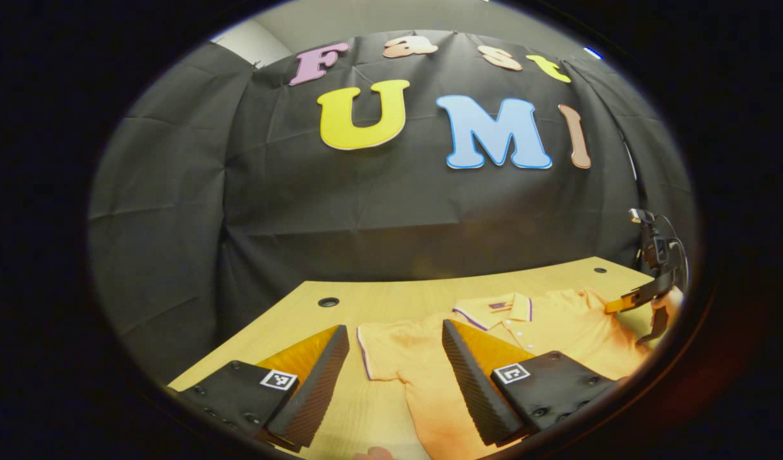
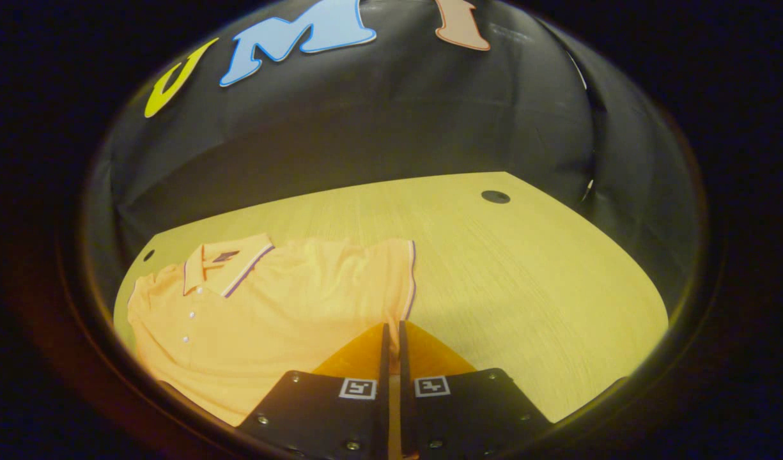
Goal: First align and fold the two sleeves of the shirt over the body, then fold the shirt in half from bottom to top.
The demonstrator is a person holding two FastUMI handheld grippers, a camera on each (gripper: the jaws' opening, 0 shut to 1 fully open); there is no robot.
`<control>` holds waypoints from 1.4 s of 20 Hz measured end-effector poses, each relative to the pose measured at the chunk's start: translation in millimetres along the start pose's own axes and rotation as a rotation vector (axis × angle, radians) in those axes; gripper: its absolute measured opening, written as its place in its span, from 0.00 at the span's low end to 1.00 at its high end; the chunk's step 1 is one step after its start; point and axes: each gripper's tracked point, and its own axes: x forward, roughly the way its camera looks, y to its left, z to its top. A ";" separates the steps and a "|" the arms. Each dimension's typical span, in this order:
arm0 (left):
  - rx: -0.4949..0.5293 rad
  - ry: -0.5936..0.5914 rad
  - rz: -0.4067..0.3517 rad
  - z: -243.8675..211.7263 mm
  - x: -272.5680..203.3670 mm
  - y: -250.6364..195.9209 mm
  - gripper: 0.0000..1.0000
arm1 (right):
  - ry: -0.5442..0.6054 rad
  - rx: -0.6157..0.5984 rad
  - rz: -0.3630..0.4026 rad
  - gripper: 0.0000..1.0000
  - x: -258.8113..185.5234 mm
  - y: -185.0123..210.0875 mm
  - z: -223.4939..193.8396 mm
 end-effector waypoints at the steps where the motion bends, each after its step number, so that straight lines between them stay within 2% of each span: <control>1: 0.001 0.000 0.004 -0.6 -0.5 2.6 1.00 | -0.023 -0.020 0.001 0.07 -2.7 3.7 6.1; 4: 0.002 0.002 0.014 -1.5 -1.3 8.0 1.00 | -0.103 -0.104 0.014 0.07 -15.1 25.0 28.3; 8: -0.002 0.004 0.025 -1.9 -4.2 13.9 1.00 | -0.157 -0.208 0.119 0.07 -34.7 84.4 45.4; 12: 0.000 0.002 0.047 -0.3 -9.2 25.9 1.00 | -0.134 -0.302 0.194 0.07 -42.0 132.5 36.4; 15: -0.002 0.001 0.058 0.0 -13.3 35.4 1.00 | -0.097 -0.333 0.205 0.07 -38.0 142.5 23.8; 19: -0.006 0.006 0.067 -3.0 -13.0 39.9 0.97 | -0.028 -0.320 0.207 0.07 -34.1 134.1 6.2; 20: -0.008 0.007 0.064 -3.2 -12.4 39.3 0.96 | -0.022 -0.309 0.191 0.12 -30.5 128.3 5.7; 21: -0.010 0.008 0.061 -3.0 -12.1 38.2 0.96 | -0.026 -0.298 0.160 0.25 -29.8 116.1 9.8; 22: -0.012 0.008 0.059 -4.0 -11.9 37.1 0.92 | -0.036 -0.287 0.136 0.31 -29.5 107.3 13.6; 23: -0.013 0.007 0.058 -4.5 -11.6 36.2 0.96 | -0.048 -0.269 0.109 0.47 -29.2 96.1 18.7; 24: -0.014 0.007 0.056 -5.0 -10.9 35.3 0.92 | -0.057 -0.245 0.083 0.46 -28.9 84.8 22.4; 25: -0.014 0.008 0.055 -5.2 -10.3 35.2 0.92 | -0.064 -0.213 0.050 0.48 -29.1 69.7 27.1; 26: -0.014 0.010 0.054 -6.1 -9.9 35.2 0.96 | -0.065 -0.186 0.023 0.46 -28.9 56.3 28.6; 27: -0.016 0.011 0.051 -6.3 -9.7 34.3 0.96 | -0.065 -0.153 -0.004 0.48 -28.4 41.5 30.7; 28: -0.016 0.013 0.050 -6.8 -8.6 33.9 0.92 | -0.060 -0.118 -0.027 0.48 -26.4 29.1 28.7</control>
